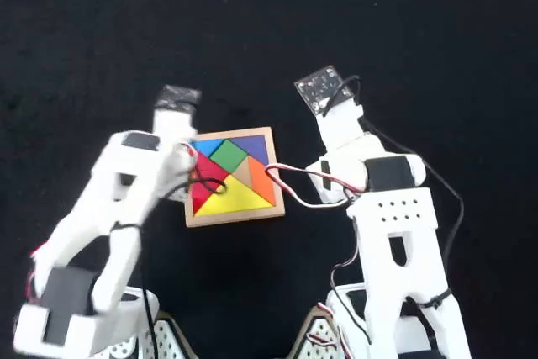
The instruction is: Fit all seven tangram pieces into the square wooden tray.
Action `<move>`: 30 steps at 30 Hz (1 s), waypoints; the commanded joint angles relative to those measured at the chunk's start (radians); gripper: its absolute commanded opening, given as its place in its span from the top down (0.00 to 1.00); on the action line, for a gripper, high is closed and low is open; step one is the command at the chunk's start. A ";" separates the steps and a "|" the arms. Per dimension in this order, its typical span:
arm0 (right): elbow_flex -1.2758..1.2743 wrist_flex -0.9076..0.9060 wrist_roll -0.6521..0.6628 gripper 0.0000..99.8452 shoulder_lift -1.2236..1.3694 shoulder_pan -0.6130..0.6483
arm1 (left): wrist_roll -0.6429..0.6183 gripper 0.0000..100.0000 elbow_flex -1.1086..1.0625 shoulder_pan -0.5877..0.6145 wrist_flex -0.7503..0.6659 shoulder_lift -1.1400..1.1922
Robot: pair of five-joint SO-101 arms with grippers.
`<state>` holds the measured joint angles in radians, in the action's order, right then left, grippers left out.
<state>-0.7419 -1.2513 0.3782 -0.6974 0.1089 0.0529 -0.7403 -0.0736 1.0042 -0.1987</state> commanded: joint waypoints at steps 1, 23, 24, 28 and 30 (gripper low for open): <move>0.070 0.008 -0.008 0.99 -0.027 -0.021 | -0.009 0.94 0.119 0.199 0.049 -0.244; 0.624 -0.315 -0.126 0.99 -0.722 -0.071 | 0.087 0.94 0.326 0.331 0.236 -1.389; 0.613 -0.315 -0.126 0.99 -0.769 -0.071 | 0.087 0.94 0.326 0.331 0.241 -1.418; 0.515 -0.249 -0.126 0.99 -0.960 -0.074 | 0.087 0.93 0.335 0.282 0.322 -1.540; 0.453 -0.206 -0.126 0.99 -1.063 -0.074 | 0.087 0.93 0.337 0.209 0.338 -1.600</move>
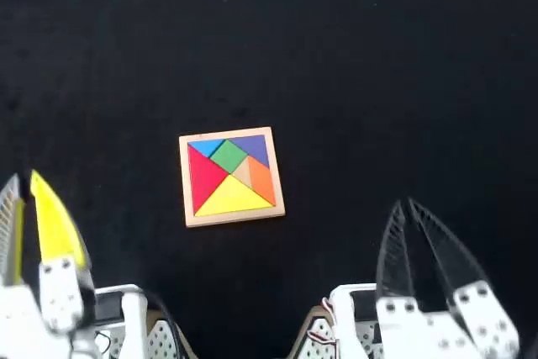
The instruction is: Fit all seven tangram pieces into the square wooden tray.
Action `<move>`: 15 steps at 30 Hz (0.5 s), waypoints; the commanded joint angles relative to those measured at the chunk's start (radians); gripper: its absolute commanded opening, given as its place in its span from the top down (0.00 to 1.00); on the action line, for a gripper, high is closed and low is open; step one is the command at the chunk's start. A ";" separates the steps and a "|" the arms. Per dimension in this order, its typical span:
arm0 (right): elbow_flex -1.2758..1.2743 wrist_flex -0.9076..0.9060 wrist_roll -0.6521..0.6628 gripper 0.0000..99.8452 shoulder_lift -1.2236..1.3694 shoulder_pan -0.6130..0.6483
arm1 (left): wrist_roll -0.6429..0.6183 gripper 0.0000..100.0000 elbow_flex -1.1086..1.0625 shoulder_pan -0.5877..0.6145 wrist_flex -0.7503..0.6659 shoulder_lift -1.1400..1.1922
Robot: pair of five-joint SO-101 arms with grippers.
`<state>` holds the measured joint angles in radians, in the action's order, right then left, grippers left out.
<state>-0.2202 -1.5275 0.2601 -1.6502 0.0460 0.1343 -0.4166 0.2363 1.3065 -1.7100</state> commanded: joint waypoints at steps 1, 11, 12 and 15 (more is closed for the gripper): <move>-0.096 0.086 -0.008 0.99 -0.166 -0.012 | 0.006 0.93 0.013 -0.125 0.054 -0.109; -0.090 -0.106 -0.006 0.99 -0.243 -0.011 | 0.006 0.94 0.196 -0.180 0.348 -0.110; -0.074 -0.098 -0.006 0.99 -0.243 -0.011 | 0.006 0.94 0.245 -0.180 0.362 -0.110; 0.012 -0.098 -0.009 0.99 -0.243 -0.011 | 0.006 0.94 0.458 -0.176 0.413 -0.110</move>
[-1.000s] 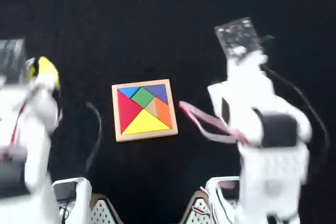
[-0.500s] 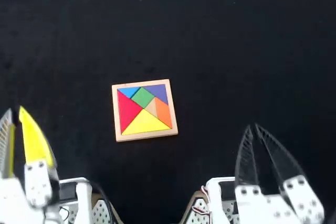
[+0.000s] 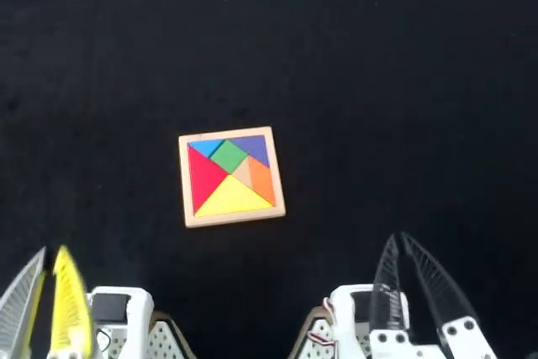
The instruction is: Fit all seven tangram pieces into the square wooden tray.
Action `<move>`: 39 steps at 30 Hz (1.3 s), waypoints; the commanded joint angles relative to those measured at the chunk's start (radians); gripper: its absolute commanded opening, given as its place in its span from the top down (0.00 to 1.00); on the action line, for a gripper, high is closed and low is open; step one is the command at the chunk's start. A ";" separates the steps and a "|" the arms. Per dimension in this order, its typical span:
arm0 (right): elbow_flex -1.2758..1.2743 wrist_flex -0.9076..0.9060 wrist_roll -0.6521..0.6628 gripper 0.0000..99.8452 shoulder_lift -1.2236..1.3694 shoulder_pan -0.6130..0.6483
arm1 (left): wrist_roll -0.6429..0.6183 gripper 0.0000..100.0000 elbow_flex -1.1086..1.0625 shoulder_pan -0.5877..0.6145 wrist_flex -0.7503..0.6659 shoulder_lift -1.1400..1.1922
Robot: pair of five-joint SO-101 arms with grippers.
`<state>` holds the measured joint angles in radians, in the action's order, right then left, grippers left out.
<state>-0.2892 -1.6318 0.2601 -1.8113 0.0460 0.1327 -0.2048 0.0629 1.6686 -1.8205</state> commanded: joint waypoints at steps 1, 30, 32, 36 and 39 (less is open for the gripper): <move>0.111 0.005 -0.012 0.99 -0.082 -0.011 | 0.008 0.93 0.325 0.016 0.064 0.000; -0.756 0.519 -0.014 0.99 -0.082 -0.009 | 0.147 0.94 -1.026 0.101 -0.549 0.000; -0.881 0.640 -0.014 0.99 -0.082 -0.009 | 0.155 0.94 -1.187 0.148 -0.683 0.000; -1.104 0.902 -0.015 0.99 -0.082 -0.009 | 0.155 0.94 -1.443 0.185 -0.908 0.002; -1.273 1.094 -0.015 0.99 -0.082 -0.009 | 0.155 0.94 -1.489 0.180 -0.941 0.031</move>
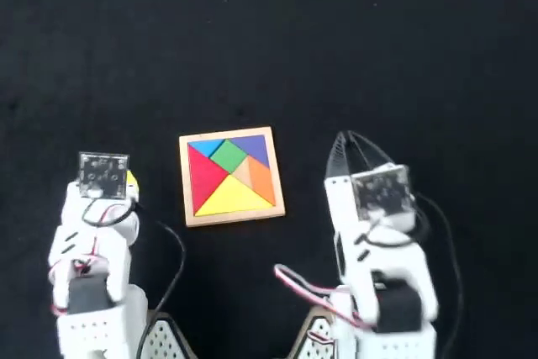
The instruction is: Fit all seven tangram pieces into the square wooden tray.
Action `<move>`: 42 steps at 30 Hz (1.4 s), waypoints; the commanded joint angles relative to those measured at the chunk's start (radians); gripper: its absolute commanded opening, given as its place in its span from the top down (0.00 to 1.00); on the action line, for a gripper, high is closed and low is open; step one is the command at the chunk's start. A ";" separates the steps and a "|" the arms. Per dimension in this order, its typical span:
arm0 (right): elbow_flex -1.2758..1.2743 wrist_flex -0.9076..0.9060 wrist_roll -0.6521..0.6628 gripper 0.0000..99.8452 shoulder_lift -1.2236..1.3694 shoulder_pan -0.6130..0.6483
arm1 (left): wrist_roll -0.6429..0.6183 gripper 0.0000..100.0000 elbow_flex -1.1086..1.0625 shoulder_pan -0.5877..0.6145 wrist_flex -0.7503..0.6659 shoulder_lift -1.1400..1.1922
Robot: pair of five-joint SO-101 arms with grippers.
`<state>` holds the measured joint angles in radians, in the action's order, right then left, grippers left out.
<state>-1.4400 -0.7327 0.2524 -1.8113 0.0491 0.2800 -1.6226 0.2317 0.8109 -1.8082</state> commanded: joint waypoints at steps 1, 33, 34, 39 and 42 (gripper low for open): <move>-0.183 0.247 -0.008 0.99 -0.082 -0.012 | 0.008 0.93 -0.077 0.004 -0.080 0.029; -0.246 -0.571 -0.002 0.99 -0.079 -0.057 | 0.011 0.93 -0.079 0.114 0.400 0.002; -0.246 -0.571 -0.002 0.99 -0.079 -0.057 | 0.011 0.93 -0.079 0.116 0.400 0.000; -0.246 -0.571 -0.002 0.99 -0.079 -0.055 | 0.011 0.93 -0.079 0.117 0.400 0.000; -0.246 -0.571 -0.002 0.99 -0.079 -0.055 | 0.011 0.93 -0.079 0.117 0.400 0.000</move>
<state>-1.6870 -1.2912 0.2539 -1.8098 0.0107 0.2846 -1.6840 0.3437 1.2083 -1.7975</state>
